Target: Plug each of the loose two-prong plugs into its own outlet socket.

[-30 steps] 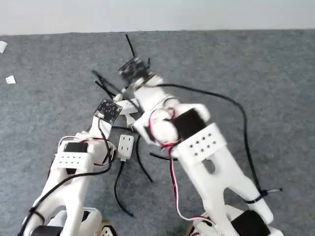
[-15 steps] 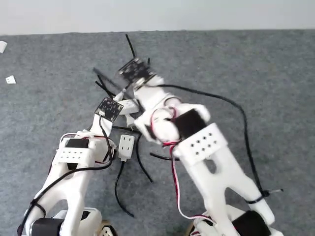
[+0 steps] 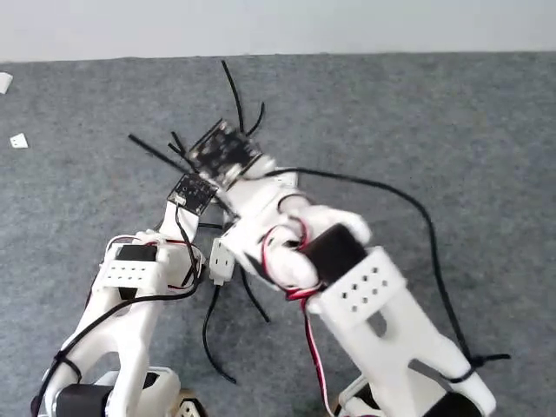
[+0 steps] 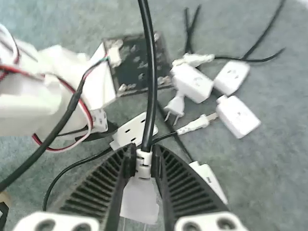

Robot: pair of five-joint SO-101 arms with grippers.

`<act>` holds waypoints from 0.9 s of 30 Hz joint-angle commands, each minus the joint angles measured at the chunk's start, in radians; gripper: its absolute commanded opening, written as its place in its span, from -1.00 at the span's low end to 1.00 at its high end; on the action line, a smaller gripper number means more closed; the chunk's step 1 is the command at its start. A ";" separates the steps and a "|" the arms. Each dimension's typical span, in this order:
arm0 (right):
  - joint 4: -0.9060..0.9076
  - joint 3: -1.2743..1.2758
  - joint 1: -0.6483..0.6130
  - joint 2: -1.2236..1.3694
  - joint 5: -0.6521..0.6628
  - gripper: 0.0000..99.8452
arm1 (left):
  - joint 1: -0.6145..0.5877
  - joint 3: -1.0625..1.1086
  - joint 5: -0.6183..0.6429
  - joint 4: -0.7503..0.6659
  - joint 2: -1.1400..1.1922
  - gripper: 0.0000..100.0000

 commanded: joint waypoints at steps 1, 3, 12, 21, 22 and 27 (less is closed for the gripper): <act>-0.076 0.041 -0.015 -0.039 -0.015 -0.98 | 0.006 -0.054 -0.006 -0.002 0.000 -0.59; -0.087 0.058 -0.016 -0.033 -0.017 -0.98 | 0.006 -0.054 -0.006 -0.002 0.000 -0.59; -0.225 0.163 -0.015 -0.033 -0.017 -0.98 | 0.006 -0.050 -0.008 -0.002 -0.008 -0.59; -0.331 0.212 -0.013 -0.031 -0.011 -0.98 | 0.006 -0.048 -0.011 0.002 -0.008 -0.59; -0.337 0.213 -0.013 -0.031 -0.009 -0.98 | 0.006 -0.048 -0.011 0.002 -0.009 -0.59; -0.366 0.212 -0.008 0.002 -0.009 -0.98 | 0.006 -0.047 -0.011 0.003 -0.009 -0.59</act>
